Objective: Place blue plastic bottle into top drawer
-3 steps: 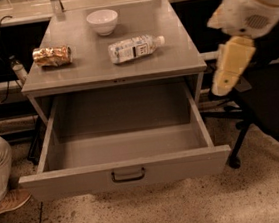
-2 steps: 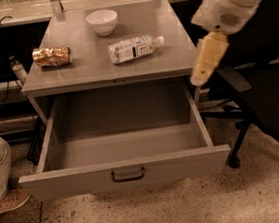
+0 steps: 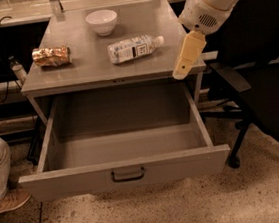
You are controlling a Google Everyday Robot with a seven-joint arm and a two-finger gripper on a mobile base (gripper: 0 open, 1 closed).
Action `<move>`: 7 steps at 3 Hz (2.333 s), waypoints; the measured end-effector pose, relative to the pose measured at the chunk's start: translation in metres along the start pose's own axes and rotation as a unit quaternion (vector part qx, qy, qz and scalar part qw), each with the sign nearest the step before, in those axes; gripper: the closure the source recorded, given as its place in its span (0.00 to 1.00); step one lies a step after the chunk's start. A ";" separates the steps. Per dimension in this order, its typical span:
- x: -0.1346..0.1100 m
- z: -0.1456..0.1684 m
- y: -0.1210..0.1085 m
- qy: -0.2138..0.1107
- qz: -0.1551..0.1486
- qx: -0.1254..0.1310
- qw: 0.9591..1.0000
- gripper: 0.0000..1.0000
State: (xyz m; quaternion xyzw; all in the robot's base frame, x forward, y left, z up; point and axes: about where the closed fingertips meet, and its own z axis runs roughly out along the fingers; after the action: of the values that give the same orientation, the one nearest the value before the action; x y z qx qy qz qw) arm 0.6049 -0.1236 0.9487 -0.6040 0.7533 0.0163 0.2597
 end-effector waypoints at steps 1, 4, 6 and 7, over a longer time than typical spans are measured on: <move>-0.015 0.019 -0.023 -0.030 -0.024 0.006 0.999 0.00; -0.091 0.098 -0.105 -0.045 -0.113 0.016 0.992 0.00; -0.112 0.144 -0.112 -0.005 -0.126 -0.012 0.992 0.00; -0.113 0.162 -0.110 0.010 -0.125 -0.029 0.992 0.00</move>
Offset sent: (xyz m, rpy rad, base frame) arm 0.1422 0.0598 -0.0032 0.0682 -0.1781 0.2100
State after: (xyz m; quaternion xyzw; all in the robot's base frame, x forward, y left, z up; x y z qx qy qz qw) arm 0.7816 0.0029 0.8871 -0.7012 0.6732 -0.0002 0.2347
